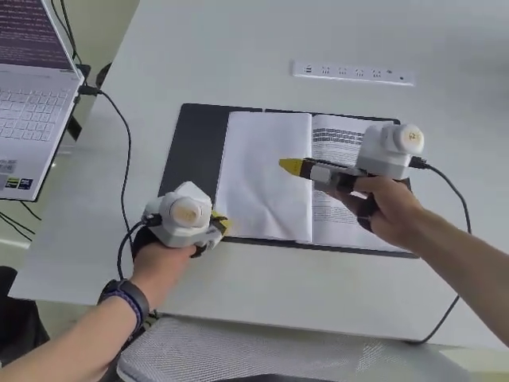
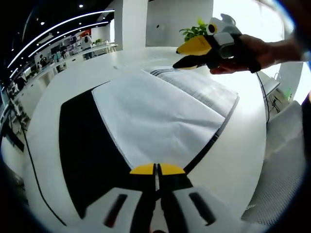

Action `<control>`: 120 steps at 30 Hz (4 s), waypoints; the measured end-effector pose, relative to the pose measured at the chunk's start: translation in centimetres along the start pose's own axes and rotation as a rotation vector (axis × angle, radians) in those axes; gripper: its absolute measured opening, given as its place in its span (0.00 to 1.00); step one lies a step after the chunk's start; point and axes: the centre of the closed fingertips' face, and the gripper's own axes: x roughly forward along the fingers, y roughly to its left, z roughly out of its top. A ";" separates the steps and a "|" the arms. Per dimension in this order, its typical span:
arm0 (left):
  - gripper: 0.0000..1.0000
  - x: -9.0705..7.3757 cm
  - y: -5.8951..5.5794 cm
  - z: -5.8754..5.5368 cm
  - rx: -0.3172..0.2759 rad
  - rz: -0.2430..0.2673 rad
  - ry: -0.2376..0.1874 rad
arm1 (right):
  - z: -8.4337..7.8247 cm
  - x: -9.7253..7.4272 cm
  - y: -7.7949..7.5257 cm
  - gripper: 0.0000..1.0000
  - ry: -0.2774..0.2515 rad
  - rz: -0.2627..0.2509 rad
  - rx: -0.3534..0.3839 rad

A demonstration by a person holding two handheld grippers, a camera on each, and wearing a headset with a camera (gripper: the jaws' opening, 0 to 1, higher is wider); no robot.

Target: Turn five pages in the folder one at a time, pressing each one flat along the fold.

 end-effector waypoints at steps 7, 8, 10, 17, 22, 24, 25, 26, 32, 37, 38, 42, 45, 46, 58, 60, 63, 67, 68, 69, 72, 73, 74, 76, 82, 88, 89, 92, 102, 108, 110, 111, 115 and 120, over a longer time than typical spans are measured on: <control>0.00 -0.2 0.2 0.3 0.022 0.016 -0.023 | -0.5 -0.6 -1.2 0.28 0.001 -0.018 0.014; 0.00 -0.2 0.3 0.3 0.016 0.013 -0.024 | -0.5 -0.6 -1.3 0.28 0.004 -0.017 0.013; 0.00 -0.1 0.2 0.3 0.015 0.010 -0.024 | -0.6 -0.5 -1.3 0.28 0.010 -0.016 0.013; 0.00 -0.1 0.2 0.3 0.003 0.003 -0.023 | -0.3 -0.6 -2.0 0.28 0.032 -0.015 -0.010; 0.00 -0.1 0.3 0.3 -0.020 0.001 -0.023 | 0.7 -0.9 -3.1 0.28 0.035 -0.030 -0.031; 0.00 -0.1 0.3 0.3 -0.018 0.001 -0.022 | 0.9 -1.0 -3.6 0.27 0.036 -0.034 -0.032; 0.00 -0.1 0.3 0.3 -0.019 0.001 -0.022 | 1.1 -1.0 -3.9 0.27 0.035 -0.036 -0.032; 0.00 -0.1 0.3 0.3 -0.020 0.000 -0.022 | 1.2 -1.0 -4.2 0.27 0.035 -0.040 -0.032; 0.00 -0.2 0.3 0.3 -0.061 -0.003 -0.019 | 1.1 -0.7 -6.2 0.23 0.025 -0.068 -0.016; 0.00 0.0 0.3 0.3 -0.057 -0.005 -0.011 | 0.7 0.1 -7.1 0.19 0.017 -0.070 0.002; 0.00 0.0 0.3 0.3 -0.058 -0.006 -0.009 | 0.7 0.2 -7.1 0.18 0.017 -0.070 0.003; 0.00 0.0 0.4 0.4 -0.077 -0.010 -0.002 | 0.4 0.9 -7.9 0.14 0.001 -0.083 0.027; 0.00 0.0 0.4 0.4 -0.071 -0.010 0.002 | 0.3 1.4 -8.4 0.12 -0.006 -0.080 0.040; 0.00 0.0 0.4 0.4 -0.071 -0.010 0.003 | 0.2 1.5 -8.5 0.11 -0.004 -0.079 0.043; 0.00 0.1 0.5 0.3 -0.063 -0.013 0.019 | -0.4 1.7 -9.1 0.00 -0.047 -0.064 0.096; 0.00 0.1 0.5 0.3 -0.063 -0.013 0.020 | -0.5 1.6 -9.1 0.00 -0.052 -0.059 0.095; 0.00 0.2 0.4 0.3 -0.050 -0.012 0.028 | -0.6 1.6 -9.0 0.00 -0.057 -0.055 0.091; 0.00 0.2 0.5 0.3 -0.037 -0.003 0.031 | -1.0 1.4 -8.8 0.00 -0.088 -0.038 0.103; 0.00 0.2 0.5 0.3 -0.039 -0.003 0.031 | -1.0 1.4 -8.8 0.00 -0.095 -0.036 0.112; 0.00 0.2 0.4 0.2 -0.041 -0.004 0.030 | -0.9 1.5 -8.9 0.00 -0.093 -0.032 0.115; 0.00 0.2 0.4 0.2 -0.039 -0.006 0.032 | -0.8 1.6 -8.9 0.00 -0.080 -0.015 0.109; 0.00 0.2 0.4 0.2 -0.040 -0.007 0.031 | -0.8 1.6 -8.9 0.00 -0.074 -0.007 0.107; 0.00 0.2 0.4 0.2 -0.044 -0.007 0.031 | -0.8 1.7 -9.0 0.00 -0.075 -0.006 0.111; 0.00 0.2 0.4 0.2 -0.048 -0.005 0.030 | -0.3 1.7 -9.4 0.00 -0.111 -0.013 0.147; 0.00 0.1 0.4 0.3 -0.054 0.000 0.029 | 0.7 2.5 -10.0 0.00 -0.125 -0.018 0.146; 0.00 0.2 0.5 0.3 -0.065 -0.002 0.027 | 3.4 4.0 -13.0 0.00 -0.140 -0.045 0.152; 0.00 0.2 0.5 0.3 -0.064 -0.002 0.028 | 3.5 4.1 -13.0 0.00 -0.140 -0.049 0.150; 0.00 0.3 0.5 0.2 -0.065 0.000 0.028 | 4.0 4.5 -13.5 0.00 -0.140 -0.061 0.146; 0.00 -0.2 0.1 0.5 -0.067 -0.006 0.027 | 5.7 5.4 -15.6 0.00 -0.173 -0.096 0.174; 0.00 -0.7 -0.2 0.9 -0.071 -0.012 0.027 | 6.9 5.9 -16.3 0.00 -0.219 -0.127 0.216; 0.00 -0.7 -0.2 0.9 -0.076 -0.013 0.027 | 7.3 6.0 -16.6 0.00 -0.244 -0.133 0.239; 0.00 -0.7 -0.2 0.9 -0.075 -0.013 0.027 | 7.4 6.0 -16.7 0.00 -0.251 -0.137 0.243; 0.00 -0.7 -0.1 0.9 -0.077 -0.013 0.026 | 8.2 6.2 -17.0 0.00 -0.292 -0.156 0.273; 0.00 -1.0 -0.3 1.1 -0.076 -0.014 0.026 | 8.9 6.6 -17.6 0.00 -0.318 -0.165 0.291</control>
